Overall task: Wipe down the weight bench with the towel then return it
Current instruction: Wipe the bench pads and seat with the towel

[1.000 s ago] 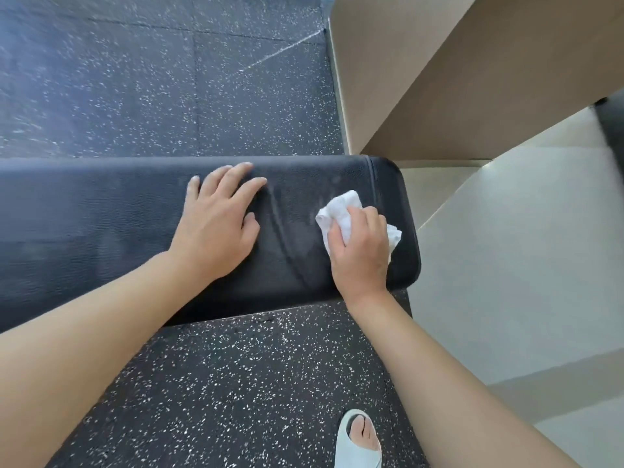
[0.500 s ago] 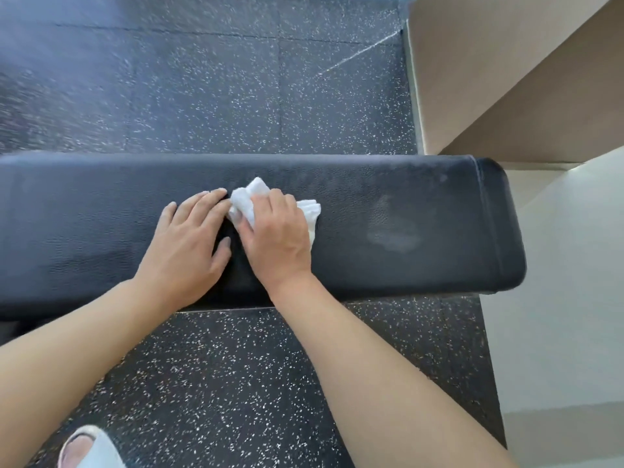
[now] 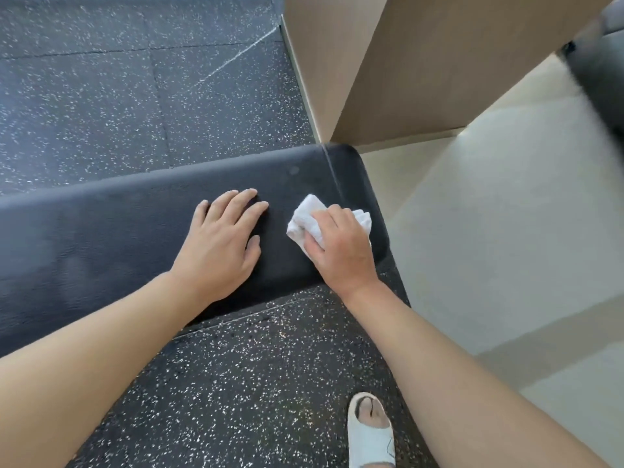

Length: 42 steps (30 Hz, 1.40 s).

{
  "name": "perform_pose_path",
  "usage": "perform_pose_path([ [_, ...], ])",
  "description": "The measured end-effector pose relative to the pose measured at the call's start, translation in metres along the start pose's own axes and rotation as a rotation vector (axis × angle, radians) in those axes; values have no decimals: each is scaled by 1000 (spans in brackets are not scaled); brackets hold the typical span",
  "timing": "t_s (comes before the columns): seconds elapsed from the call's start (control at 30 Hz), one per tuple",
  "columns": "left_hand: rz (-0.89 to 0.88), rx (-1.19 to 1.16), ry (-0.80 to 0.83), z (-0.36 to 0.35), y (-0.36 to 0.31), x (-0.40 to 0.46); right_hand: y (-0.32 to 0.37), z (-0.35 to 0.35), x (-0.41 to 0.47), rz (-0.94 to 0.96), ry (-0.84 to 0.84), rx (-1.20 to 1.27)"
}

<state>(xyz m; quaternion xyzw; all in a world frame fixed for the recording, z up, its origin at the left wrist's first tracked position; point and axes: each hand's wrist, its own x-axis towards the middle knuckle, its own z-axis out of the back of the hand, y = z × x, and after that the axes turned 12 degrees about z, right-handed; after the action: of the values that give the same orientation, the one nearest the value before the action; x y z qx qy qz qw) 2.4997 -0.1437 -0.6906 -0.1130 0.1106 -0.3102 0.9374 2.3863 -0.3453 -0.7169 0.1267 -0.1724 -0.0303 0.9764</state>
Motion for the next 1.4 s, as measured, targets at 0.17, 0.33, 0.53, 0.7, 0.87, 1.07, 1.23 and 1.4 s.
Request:
perform_pose_path([
  [0.17, 16, 24, -74, -28, -50, 22, -32, 20, -37, -54, -3, 50],
  [0.33, 61, 2, -125, -31, -55, 22, -41, 16, -41, -59, -72, 67],
  [0.53, 59, -3, -161, -34, -56, 24, -62, 2, 30, -76, -122, 37],
  [0.7, 55, 13, -171, -36, -55, 25, -81, -25, 117, -189, -92, 19],
  [0.87, 58, 26, -164, -36, -53, 26, -54, -12, 81, -211, -76, 81],
  [1.07, 62, 14, -164, -37, -52, 26, -39, 15, -1, -48, 58, 107],
  [1.23, 52, 25, -158, -38, -49, 27, -51, -2, 45, -50, -1, 46],
  [1.4, 54, 35, -164, -37, -50, 27, -62, -19, 100, -78, -19, 15],
])
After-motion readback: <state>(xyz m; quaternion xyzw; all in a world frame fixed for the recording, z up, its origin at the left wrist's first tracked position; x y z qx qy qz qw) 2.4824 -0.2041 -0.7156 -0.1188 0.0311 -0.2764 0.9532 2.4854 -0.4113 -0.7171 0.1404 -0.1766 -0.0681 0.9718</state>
